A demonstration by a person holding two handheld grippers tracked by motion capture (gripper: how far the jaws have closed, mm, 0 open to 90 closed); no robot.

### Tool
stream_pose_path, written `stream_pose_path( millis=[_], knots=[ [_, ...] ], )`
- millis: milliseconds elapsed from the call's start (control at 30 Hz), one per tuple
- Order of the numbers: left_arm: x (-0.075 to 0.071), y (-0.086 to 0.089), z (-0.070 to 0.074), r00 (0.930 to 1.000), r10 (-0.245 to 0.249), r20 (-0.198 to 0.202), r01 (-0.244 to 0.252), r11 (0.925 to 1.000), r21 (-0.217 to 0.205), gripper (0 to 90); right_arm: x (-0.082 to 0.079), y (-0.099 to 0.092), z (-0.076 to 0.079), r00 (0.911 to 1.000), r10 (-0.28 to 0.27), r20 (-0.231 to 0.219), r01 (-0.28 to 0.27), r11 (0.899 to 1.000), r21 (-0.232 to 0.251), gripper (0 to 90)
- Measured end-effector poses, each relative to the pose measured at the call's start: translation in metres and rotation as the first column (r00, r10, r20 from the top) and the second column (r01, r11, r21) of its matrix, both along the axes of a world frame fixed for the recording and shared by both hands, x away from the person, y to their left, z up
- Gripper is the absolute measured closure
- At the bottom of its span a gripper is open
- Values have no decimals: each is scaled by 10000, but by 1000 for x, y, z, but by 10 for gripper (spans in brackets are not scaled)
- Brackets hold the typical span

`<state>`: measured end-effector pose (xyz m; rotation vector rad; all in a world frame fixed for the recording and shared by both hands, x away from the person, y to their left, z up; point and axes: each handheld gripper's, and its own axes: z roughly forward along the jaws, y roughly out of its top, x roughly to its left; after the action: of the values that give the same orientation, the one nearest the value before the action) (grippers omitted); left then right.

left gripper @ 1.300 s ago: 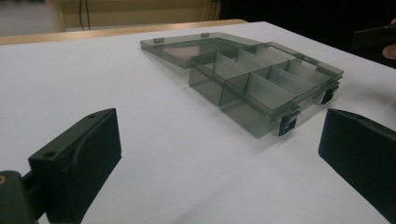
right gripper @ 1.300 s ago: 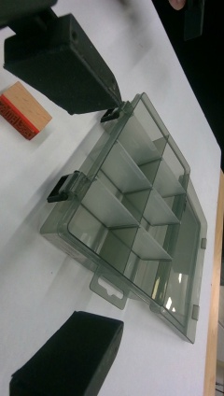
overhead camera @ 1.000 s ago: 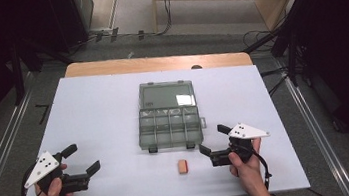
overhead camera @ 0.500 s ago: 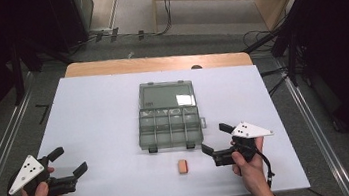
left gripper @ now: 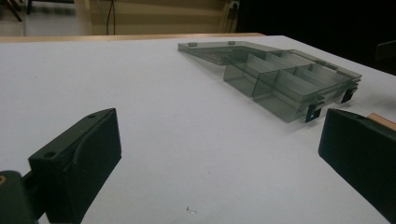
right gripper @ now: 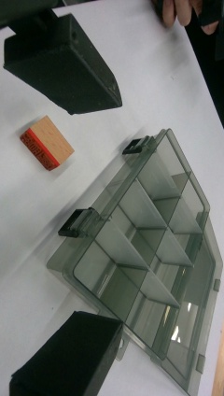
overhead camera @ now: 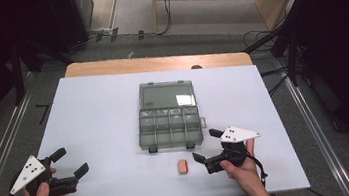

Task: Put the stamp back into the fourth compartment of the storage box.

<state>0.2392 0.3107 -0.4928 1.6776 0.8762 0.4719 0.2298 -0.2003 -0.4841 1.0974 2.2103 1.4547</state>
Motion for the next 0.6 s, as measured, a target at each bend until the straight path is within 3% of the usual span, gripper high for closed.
stream_pose_path(
  millis=[400, 600],
  knots=[
    [0, -2, -1, 10000, -39, -36, 39, 10000, 77, 0, -3, 6, 0, 9991, 424, -76, -427, 9983, -395, 0],
    [0, -4, -1, 10000, -63, -29, 63, 9999, 148, 0, -7, 11, -4, 9969, 676, -396, -704, 9948, -739, 0]
  ],
)
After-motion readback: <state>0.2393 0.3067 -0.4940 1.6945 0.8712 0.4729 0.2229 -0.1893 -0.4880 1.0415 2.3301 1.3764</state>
